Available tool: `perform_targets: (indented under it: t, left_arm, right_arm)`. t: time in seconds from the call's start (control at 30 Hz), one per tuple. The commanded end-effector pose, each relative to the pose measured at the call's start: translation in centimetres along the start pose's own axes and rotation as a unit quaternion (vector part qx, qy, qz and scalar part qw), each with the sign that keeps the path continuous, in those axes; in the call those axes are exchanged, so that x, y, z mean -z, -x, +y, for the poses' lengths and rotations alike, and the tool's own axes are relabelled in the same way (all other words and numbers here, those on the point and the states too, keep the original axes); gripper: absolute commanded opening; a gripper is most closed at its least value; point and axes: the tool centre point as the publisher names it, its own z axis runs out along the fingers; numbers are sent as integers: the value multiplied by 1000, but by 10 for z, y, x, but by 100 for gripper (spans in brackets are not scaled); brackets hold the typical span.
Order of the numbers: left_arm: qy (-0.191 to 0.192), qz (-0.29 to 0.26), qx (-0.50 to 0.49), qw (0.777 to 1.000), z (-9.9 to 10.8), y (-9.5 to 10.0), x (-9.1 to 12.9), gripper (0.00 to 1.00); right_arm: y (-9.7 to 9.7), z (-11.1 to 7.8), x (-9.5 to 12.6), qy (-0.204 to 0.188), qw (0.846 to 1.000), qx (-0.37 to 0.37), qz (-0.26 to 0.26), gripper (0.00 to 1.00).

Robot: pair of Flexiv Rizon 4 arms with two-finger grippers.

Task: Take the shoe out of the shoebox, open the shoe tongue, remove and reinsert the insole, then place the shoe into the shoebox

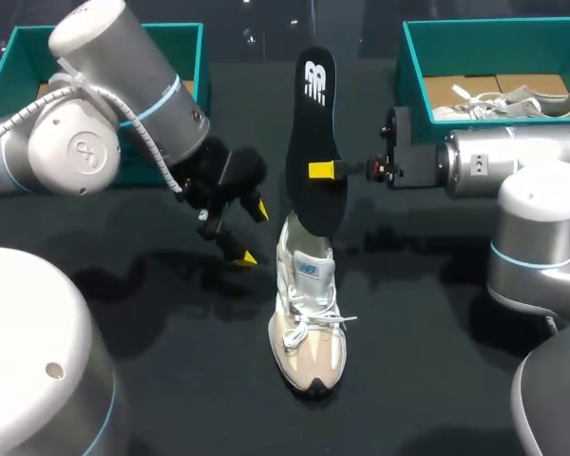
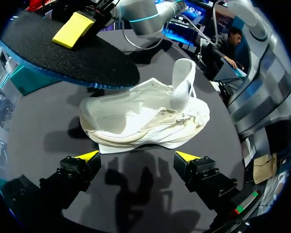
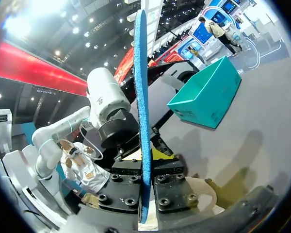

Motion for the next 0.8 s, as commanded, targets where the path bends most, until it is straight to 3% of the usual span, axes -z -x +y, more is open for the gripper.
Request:
perform_targets:
  t: [0.03,0.23,0.37,0.8]
  left_arm:
    - [1,3,0,1000,-1,4,-2,100]
    - [6,-4,6,1000,-1,7,-6,100]
    - [25,-7,-1,1000,-1,11,-18,100]
    - [33,-15,-2,999,4,15,-29,100]
  right_arm:
    - [6,0,-1,-2,1000,0,7,0]
    - [6,0,-1,-2,1000,0,7,0]
    - [14,0,-11,-9,999,3,34,0]
    - [25,-2,-23,-1,997,10,71,0]
